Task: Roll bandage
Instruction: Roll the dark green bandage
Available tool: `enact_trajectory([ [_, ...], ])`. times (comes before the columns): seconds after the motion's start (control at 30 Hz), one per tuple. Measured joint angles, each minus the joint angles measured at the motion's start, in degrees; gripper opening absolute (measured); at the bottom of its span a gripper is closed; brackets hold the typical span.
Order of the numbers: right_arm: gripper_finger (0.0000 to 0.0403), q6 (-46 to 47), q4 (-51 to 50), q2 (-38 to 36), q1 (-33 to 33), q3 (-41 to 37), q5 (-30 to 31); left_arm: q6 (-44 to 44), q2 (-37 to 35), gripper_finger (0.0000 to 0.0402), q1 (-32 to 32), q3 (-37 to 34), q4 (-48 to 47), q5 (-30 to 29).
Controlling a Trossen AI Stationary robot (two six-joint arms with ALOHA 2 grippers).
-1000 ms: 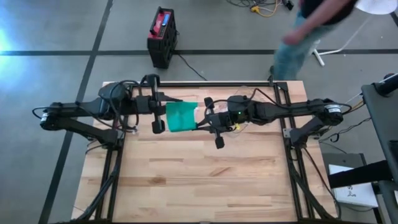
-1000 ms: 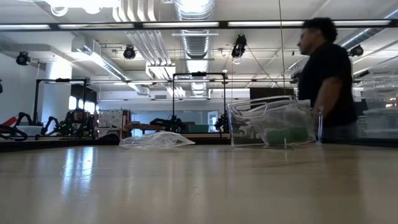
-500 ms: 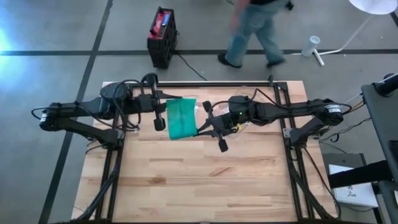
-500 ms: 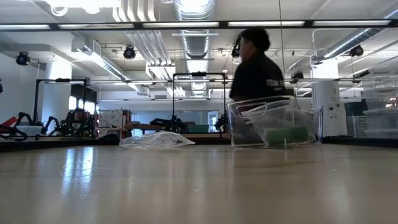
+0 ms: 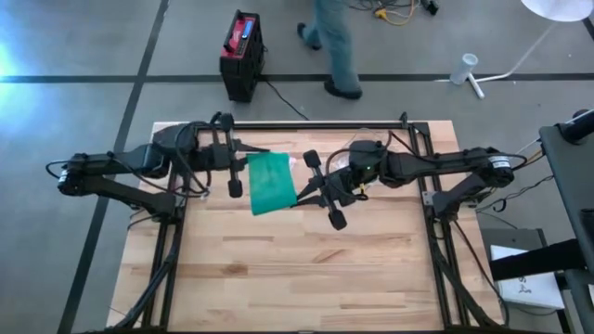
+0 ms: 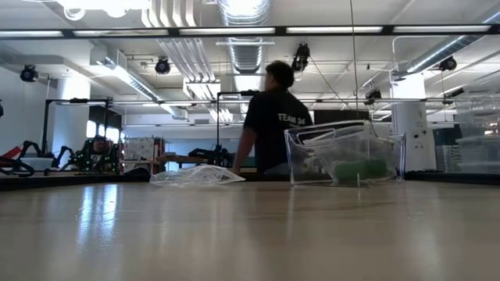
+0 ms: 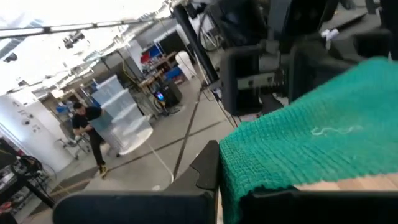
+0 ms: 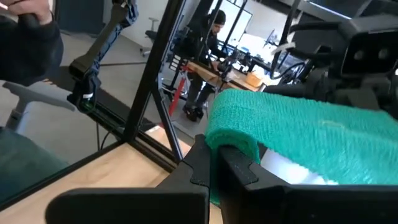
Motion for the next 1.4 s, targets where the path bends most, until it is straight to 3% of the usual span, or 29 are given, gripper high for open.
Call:
enact_trajectory([
  [0.23,0.0,-0.1,-2.3,0.0,-0.2,0.0,3.2,0.2,-2.9,0.0,0.0,0.1,1.1,0.5],
  [0.4,0.0,-0.2,-3.2,0.0,-0.2,0.0,5.7,-0.7,-6.8,0.0,0.0,0.1,2.0,5.6],
  [0.63,0.0,-0.4,-3.0,0.0,-0.2,0.0,5.5,-1.3,-6.9,0.0,0.0,-0.2,2.0,5.9],
  [0.9,0.0,-0.2,-3.0,0.0,-0.2,0.0,2.7,0.9,-2.3,0.0,0.1,-0.3,3.9,4.9],
  [1.07,0.0,-0.3,-3.0,0.0,-0.2,0.0,2.7,1.2,-2.2,0.0,0.1,-0.3,1.7,-1.1],
  [1.4,0.0,-0.4,-1.1,0.0,-0.2,0.0,0.8,1.1,-0.3,0.0,0.1,-0.3,-0.9,-1.5],
])
